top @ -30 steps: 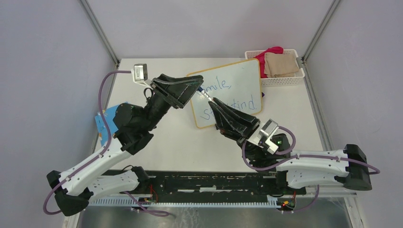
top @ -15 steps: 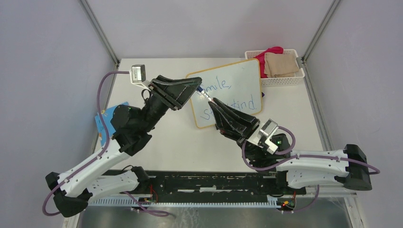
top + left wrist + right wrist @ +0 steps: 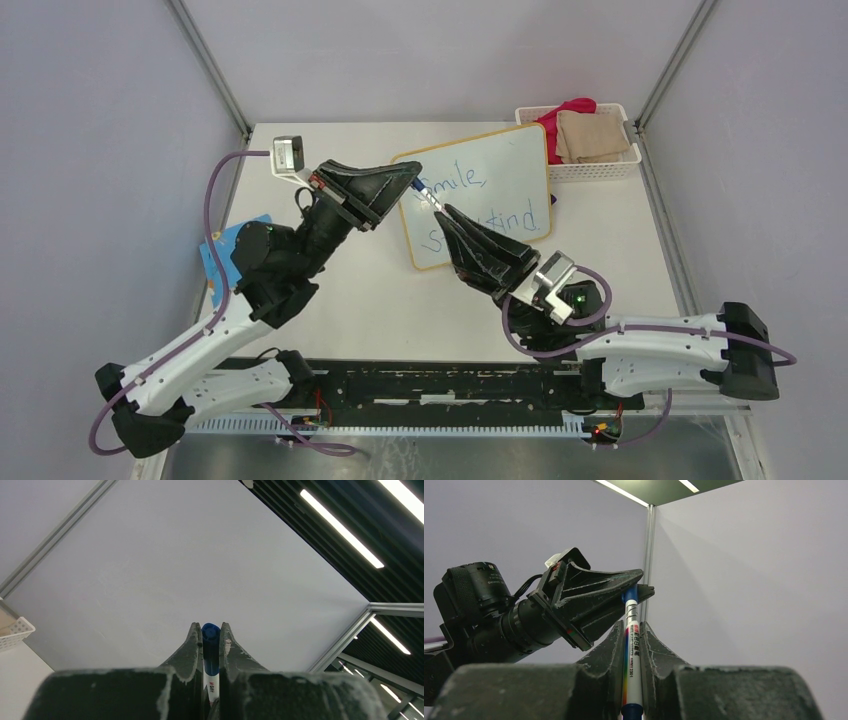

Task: Write a sentence on the whiteboard
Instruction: Close the whiteboard marker at the center of the board.

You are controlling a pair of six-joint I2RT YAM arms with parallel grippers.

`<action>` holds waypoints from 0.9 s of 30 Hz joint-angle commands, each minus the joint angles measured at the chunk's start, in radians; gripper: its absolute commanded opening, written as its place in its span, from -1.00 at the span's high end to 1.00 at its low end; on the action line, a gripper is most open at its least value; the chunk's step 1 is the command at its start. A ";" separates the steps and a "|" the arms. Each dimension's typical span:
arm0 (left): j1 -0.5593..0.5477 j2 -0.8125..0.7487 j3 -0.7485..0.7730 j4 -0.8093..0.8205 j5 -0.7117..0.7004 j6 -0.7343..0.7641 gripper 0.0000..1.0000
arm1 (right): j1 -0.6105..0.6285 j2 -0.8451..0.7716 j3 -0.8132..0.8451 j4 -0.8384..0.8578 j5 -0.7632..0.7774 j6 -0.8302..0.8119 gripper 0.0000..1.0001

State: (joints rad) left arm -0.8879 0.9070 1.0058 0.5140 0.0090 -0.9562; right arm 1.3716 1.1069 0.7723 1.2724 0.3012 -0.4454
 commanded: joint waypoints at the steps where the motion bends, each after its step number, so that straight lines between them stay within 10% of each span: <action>1: -0.002 0.027 0.015 -0.025 0.054 -0.007 0.96 | 0.001 0.025 0.057 0.001 0.029 -0.056 1.00; 27: -0.161 0.106 -0.040 -0.098 0.047 -0.036 0.96 | -0.028 0.141 0.192 0.017 0.016 -0.090 1.00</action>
State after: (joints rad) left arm -0.9588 0.9485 1.0080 0.6125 -0.1638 -1.0164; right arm 1.3724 1.2118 0.8776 1.3380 0.3290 -0.5293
